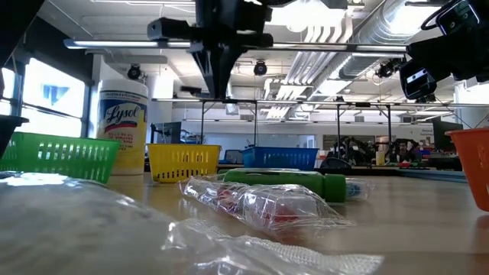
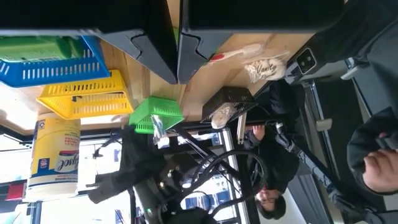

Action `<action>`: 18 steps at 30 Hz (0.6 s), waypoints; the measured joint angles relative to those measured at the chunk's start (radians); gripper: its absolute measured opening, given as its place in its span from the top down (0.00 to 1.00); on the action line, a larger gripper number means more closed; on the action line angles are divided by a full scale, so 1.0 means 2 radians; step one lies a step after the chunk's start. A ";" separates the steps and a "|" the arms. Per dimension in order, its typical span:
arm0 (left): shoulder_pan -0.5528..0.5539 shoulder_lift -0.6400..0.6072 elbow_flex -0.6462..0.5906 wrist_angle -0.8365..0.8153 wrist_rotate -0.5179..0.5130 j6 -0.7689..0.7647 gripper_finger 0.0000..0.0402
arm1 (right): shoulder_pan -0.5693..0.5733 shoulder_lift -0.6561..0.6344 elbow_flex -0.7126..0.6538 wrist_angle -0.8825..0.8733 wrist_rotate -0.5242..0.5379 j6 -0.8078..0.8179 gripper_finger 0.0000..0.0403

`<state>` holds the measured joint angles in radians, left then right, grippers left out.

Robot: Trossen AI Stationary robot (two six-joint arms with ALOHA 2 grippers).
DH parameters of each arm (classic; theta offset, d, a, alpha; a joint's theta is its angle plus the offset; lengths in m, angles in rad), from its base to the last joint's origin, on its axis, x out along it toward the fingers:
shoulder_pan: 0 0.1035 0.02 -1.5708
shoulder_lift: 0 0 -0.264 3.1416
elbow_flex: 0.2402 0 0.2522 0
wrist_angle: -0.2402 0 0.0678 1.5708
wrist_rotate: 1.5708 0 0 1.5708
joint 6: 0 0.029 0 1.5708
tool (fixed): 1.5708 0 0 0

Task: Pick & Place Travel size toiletries
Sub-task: Put the razor into the yellow bin

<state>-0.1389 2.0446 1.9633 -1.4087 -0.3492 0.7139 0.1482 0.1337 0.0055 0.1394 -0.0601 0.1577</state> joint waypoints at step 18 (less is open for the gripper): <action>0.036 -0.238 -0.183 0.160 0.120 0.033 0.98 | 0.000 0.000 0.000 0.004 0.004 -0.004 0.99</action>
<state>-0.0665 1.5688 1.5979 -1.0877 -0.1088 0.7798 0.1486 0.1337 0.0057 0.1477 -0.0513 0.1497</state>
